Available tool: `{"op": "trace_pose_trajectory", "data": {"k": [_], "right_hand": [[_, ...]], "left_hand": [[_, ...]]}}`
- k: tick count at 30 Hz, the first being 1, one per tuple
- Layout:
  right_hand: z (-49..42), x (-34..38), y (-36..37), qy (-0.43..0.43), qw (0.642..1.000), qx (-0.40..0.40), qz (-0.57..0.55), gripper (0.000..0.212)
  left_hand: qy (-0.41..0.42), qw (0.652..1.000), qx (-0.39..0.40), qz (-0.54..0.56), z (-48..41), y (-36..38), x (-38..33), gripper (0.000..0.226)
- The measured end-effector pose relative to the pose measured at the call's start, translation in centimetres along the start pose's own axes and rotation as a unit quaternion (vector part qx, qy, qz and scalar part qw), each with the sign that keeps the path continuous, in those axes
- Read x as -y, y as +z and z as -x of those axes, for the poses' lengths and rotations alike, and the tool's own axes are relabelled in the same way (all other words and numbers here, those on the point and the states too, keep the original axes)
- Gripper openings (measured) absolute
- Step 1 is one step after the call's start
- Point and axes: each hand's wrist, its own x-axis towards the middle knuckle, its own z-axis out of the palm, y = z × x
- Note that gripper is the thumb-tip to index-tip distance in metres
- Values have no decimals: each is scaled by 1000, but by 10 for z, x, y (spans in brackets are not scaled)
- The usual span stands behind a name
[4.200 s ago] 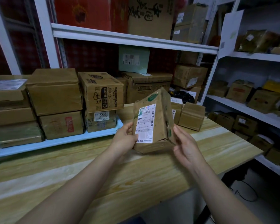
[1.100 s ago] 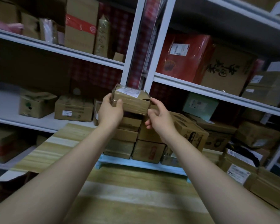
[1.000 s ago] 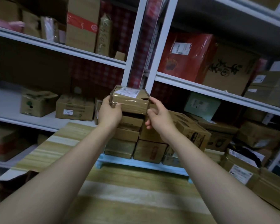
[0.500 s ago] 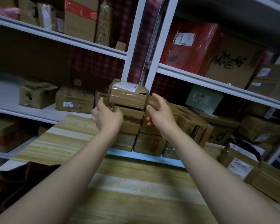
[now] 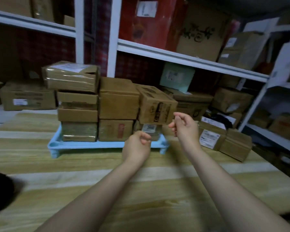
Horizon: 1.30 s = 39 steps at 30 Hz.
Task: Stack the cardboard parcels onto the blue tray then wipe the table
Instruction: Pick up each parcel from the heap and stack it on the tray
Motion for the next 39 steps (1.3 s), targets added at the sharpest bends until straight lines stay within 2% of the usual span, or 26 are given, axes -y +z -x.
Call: {"op": "trace_pose_trajectory", "data": {"k": [6,9,13,18,22,25,29,32,34,36,38,39], "right_hand": [[-27,-74,-95,143,984,-107,0,21],[-39,-106,-134,220,966,-135,4,29],[-60,-128,-166,236,962,-137,23,57],[-89,-134,-179,227,970,-92,2,49],[-114,-144,-178,249,967,-30,40,66],[-126,-155,-177,235,968,-30,82,74],[-134,-170,-178,208,966,-94,125,64],[-133,-172,-182,187,966,-106,143,47],[-128,-168,-186,158,963,-151,156,37],[-121,-161,-189,103,943,-221,228,29],[-119,-154,-194,47,893,-268,360,36],[-121,-154,-197,39,862,-256,435,44]], "left_hand": [[10,979,178,-101,8,94,-16,19],[37,949,252,-184,8,133,-26,43],[44,945,270,-178,-10,167,-43,55],[12,959,254,-128,-41,204,-60,67],[-25,970,228,-84,-69,235,-66,78],[-35,970,230,-69,-84,255,-69,84],[-20,972,223,-75,-95,271,-70,83],[-41,964,208,-162,-95,276,-62,84],[-69,943,199,-256,-87,273,-53,78],[-70,924,202,-316,-80,267,-45,71],[-42,915,214,-340,-77,262,-39,69],[-31,912,221,-344,-75,259,-38,68]]}}
